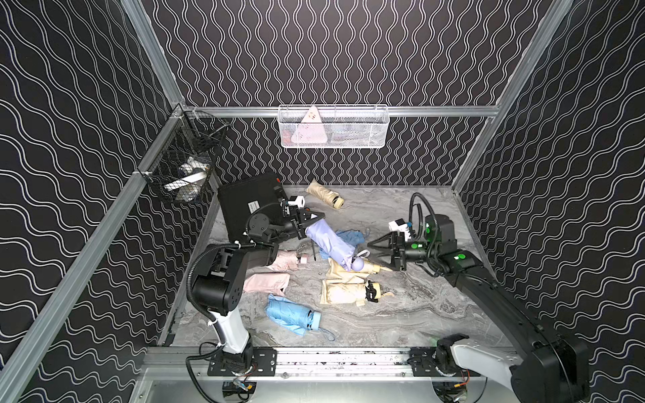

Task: Take umbrellas out of sleeves
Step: Take out the umbrella from the umbrella sleeve.

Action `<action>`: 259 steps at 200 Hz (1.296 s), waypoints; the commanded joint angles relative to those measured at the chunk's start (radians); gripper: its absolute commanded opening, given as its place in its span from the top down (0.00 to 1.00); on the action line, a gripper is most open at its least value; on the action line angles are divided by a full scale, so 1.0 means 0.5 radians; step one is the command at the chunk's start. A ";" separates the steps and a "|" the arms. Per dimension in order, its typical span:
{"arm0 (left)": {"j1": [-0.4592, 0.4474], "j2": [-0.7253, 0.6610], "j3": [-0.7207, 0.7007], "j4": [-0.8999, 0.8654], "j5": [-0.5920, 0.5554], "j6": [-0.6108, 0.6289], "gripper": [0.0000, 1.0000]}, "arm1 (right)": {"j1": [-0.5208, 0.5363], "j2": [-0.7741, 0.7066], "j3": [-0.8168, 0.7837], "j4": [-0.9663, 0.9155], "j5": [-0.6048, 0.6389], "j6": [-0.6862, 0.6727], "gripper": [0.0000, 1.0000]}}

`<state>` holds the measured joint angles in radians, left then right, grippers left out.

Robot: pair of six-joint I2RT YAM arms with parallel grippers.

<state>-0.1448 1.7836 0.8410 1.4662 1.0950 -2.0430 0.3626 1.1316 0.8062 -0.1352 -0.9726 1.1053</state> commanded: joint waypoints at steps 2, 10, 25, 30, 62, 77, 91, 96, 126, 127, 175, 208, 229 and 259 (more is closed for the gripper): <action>-0.002 -0.011 0.017 0.142 -0.017 -0.121 1.00 | 0.120 0.026 -0.052 0.257 0.105 0.185 0.41; -0.002 -0.014 0.019 0.145 -0.021 -0.123 1.00 | 0.142 0.031 -0.070 0.295 0.125 0.198 0.42; -0.002 -0.018 0.024 0.145 -0.021 -0.126 1.00 | 0.146 0.036 -0.091 0.386 0.147 0.232 0.45; -0.002 -0.018 0.024 0.144 -0.021 -0.126 1.00 | 0.146 0.047 -0.094 0.419 0.147 0.245 0.45; -0.002 -0.027 0.009 0.145 -0.039 -0.122 1.00 | 0.173 0.135 -0.099 0.570 0.129 0.309 0.48; -0.002 -0.027 0.003 0.142 -0.054 -0.113 1.00 | 0.174 0.171 -0.112 0.669 0.112 0.359 0.48; -0.002 -0.029 -0.007 0.142 -0.080 -0.103 1.00 | 0.243 0.194 -0.121 0.715 0.093 0.390 0.47; -0.001 -0.030 -0.011 0.142 -0.090 -0.097 1.00 | 0.247 0.194 -0.124 0.724 0.088 0.396 0.46; -0.002 -0.041 -0.055 0.094 -0.218 -0.024 1.00 | 0.247 0.170 -0.114 0.670 0.089 0.370 0.38; -0.002 -0.043 -0.055 0.089 -0.222 -0.020 1.00 | 0.247 0.170 -0.115 0.666 0.089 0.368 0.38; 0.001 -0.121 -0.082 -0.110 -0.324 0.160 1.00 | 0.247 0.157 -0.140 0.686 0.092 0.400 0.34; -0.002 -0.129 -0.087 -0.114 -0.338 0.172 1.00 | 0.243 0.189 -0.140 0.770 0.089 0.436 0.43; -0.008 -0.118 -0.087 -0.062 -0.333 0.137 1.00 | 0.244 0.247 -0.111 0.842 0.084 0.449 0.49; -0.016 -0.101 -0.111 0.022 -0.347 0.070 1.00 | 0.244 0.294 -0.077 0.890 0.107 0.448 0.52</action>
<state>-0.1471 1.7298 0.7929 1.3762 0.9169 -1.9503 0.4843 1.2671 0.7486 0.2287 -0.9264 1.3193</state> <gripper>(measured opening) 0.084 0.488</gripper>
